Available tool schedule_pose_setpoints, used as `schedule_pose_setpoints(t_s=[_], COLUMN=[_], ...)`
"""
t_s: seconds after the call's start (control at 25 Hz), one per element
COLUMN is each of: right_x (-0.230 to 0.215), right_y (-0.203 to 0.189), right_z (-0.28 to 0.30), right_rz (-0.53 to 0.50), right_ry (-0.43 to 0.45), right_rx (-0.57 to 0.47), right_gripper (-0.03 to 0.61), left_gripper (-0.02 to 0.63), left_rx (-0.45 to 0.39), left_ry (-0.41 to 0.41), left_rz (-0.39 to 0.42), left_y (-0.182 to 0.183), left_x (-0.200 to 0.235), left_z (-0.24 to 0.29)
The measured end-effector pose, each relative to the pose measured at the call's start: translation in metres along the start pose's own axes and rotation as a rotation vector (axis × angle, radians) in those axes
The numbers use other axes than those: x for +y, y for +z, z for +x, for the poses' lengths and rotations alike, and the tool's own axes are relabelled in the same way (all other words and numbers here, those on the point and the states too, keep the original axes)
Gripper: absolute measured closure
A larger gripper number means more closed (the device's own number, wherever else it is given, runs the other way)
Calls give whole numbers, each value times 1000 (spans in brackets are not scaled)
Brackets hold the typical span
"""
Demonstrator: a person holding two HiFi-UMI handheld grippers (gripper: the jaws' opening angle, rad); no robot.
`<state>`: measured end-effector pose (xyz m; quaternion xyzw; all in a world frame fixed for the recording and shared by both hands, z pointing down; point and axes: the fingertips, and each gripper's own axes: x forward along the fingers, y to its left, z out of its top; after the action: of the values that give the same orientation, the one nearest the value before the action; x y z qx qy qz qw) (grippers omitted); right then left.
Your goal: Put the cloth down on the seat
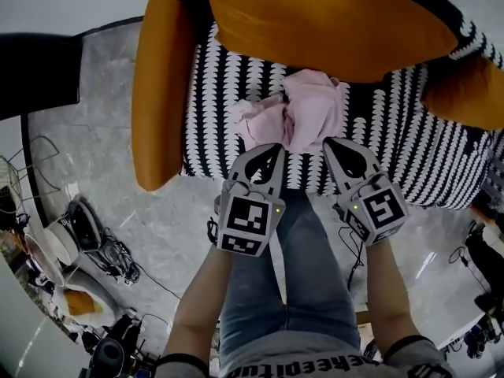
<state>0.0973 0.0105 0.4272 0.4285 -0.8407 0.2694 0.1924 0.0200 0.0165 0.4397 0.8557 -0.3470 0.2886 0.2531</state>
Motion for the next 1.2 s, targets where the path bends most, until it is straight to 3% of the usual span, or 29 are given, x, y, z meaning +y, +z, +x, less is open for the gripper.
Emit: schedule_pose_setpoints(t_s=[0.2,0.56,1.2], right_x=[20,59,132], right_y=[28,76,146], right_z=[-18,-70,-175], right_rz=[-1,7,-58], right_ry=[-20,-101,-219], right_rx=[-48,-152,-305], right_gripper=[588,588,589], left_gripper=[589,589,589], left_rx=[-29,-95,-246], left_ry=[-61,-156,-298], left_rz=[27,173,311], left_y=[27,83,146], left_x=[-9,-40,-116], left_z=[-22,-74,-180])
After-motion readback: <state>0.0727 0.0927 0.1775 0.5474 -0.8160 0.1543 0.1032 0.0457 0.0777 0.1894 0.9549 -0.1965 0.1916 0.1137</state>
